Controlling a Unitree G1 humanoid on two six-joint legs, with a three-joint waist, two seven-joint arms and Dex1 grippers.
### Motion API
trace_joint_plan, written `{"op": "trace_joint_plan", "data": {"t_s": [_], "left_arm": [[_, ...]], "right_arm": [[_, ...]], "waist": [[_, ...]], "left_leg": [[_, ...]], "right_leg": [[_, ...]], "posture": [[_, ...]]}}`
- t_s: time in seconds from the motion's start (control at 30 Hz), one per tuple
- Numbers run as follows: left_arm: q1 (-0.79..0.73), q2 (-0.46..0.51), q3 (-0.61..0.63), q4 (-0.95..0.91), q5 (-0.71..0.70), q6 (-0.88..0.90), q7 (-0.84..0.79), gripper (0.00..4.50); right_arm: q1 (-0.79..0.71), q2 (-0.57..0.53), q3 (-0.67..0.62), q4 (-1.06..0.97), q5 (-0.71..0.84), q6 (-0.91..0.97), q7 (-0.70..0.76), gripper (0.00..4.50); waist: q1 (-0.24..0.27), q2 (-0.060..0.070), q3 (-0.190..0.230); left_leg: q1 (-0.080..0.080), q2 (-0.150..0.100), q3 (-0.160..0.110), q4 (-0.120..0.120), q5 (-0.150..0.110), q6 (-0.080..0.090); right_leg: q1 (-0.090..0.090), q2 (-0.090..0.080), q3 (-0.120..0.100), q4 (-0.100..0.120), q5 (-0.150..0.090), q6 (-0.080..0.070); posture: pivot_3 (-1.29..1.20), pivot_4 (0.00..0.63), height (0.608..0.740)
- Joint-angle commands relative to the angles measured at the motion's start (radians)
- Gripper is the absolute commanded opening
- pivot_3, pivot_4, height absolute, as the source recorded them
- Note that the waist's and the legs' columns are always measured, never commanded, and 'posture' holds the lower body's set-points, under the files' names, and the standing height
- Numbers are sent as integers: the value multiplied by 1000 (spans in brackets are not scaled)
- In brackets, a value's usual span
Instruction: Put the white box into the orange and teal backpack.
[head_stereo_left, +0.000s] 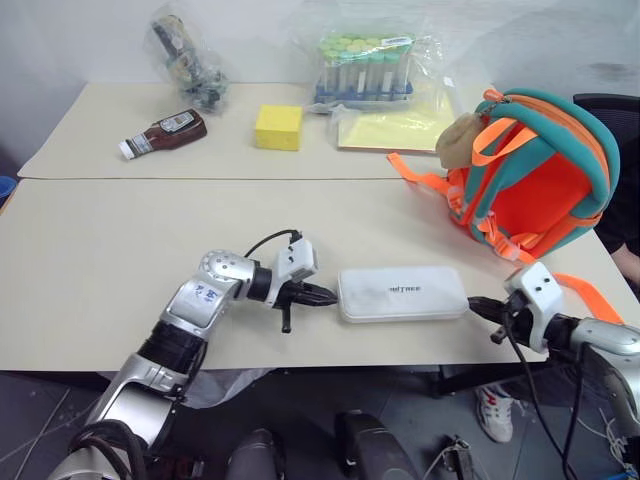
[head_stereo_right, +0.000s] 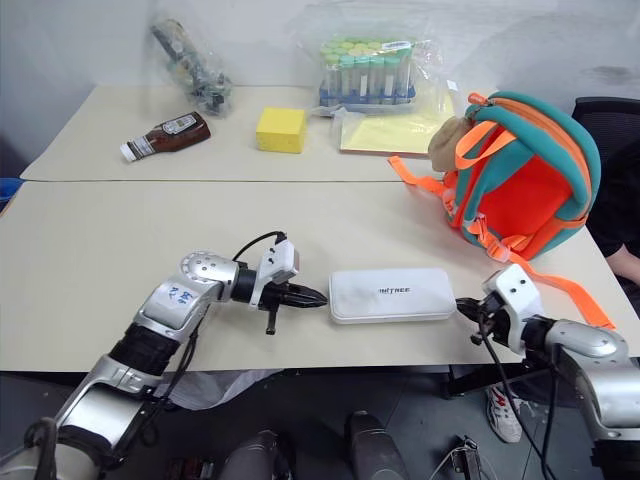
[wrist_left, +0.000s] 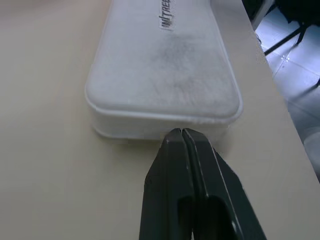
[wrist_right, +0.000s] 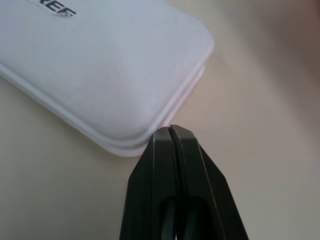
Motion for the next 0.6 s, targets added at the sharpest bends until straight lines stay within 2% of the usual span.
{"op": "trace_joint_plan", "data": {"t_s": [0.03,0.13,0.23,0.3,0.47,0.6], "left_arm": [[-44,-29,27,35,-2,-19,11,20],[-54,-18,34,64,5,-13,-5,20],[-74,24,50,114,17,7,-29,571],[-114,56,89,157,-38,121,-81,1123],[-268,85,129,287,-203,622,-214,2703],[-316,73,123,359,-215,741,-208,3955]], "right_arm": [[1,11,-3,-72,6,14,-16,0],[10,15,-14,-88,1,31,-35,0],[20,6,-26,-92,-15,38,-51,0],[22,1,-29,-91,-19,33,-52,0],[18,-5,-29,-69,-30,11,-42,0],[16,-5,-26,-56,-36,-3,-37,0]], "waist": [[1,0,0],[-1,0,0],[-3,0,0],[-5,0,0],[-3,0,0],[-3,0,0]], "left_leg": [[0,0,0,0,0,0],[0,0,0,0,0,0],[0,0,0,0,0,0],[0,0,0,0,0,0],[-1,0,0,0,0,0],[-1,0,0,2,0,0]], "right_leg": [[0,0,0,0,0,0],[0,0,0,0,0,0],[0,0,0,0,0,0],[0,1,0,1,0,0],[-2,2,-7,1,-1,0],[-1,0,-9,2,-2,1]], "posture": [[0,150,740],[0,150,740],[0,150,740],[0,150,740],[0,150,740],[0,150,740]]}}
